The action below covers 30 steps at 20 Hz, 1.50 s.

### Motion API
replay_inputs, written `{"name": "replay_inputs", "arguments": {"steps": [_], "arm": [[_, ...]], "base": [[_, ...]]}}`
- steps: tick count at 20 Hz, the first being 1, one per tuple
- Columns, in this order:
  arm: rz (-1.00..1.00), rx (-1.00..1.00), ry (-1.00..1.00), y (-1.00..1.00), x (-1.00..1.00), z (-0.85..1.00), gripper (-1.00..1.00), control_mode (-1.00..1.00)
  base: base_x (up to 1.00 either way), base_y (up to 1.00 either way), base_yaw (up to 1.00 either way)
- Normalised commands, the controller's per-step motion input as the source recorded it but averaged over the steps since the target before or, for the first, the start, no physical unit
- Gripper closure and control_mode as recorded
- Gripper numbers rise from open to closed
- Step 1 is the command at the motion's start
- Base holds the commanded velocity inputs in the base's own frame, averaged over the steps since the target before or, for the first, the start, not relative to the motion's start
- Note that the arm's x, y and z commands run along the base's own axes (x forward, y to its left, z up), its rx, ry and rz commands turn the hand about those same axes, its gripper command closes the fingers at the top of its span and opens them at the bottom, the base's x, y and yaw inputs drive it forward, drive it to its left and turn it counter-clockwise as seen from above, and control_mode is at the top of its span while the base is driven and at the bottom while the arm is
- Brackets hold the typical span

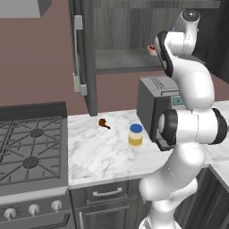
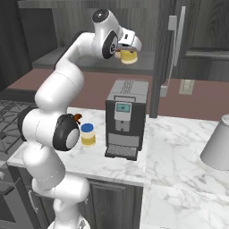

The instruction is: Pick the mayonnaise and mayonnaise from the counter and place them in the cabinet.

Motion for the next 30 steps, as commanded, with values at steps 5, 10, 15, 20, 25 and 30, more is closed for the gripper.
{"name": "replay_inputs", "arguments": {"steps": [5, 10, 15, 20, 25, 30], "arm": [[0.01, 0.00, 0.00, -0.14, 0.08, -0.82, -1.00, -1.00], [0.02, 0.00, 0.00, -0.17, 0.06, -0.65, -1.00, -1.00], [0.03, 0.00, 0.00, -0.06, -0.07, -0.05, -1.00, -1.00], [0.03, 0.00, -0.02, 0.00, -0.40, 0.00, -1.00, -1.00], [0.03, 0.00, -0.01, 0.00, -0.65, 0.00, -1.00, -1.00], [0.03, 0.00, -0.01, 0.01, -0.67, 0.00, -1.00, -1.00]], "base": [[0.00, 0.00, 0.00], [0.00, 0.00, 0.00], [0.00, 0.00, 0.00], [0.00, 0.00, 0.00], [0.00, 0.00, 0.00], [0.00, 0.00, 0.00]]}}
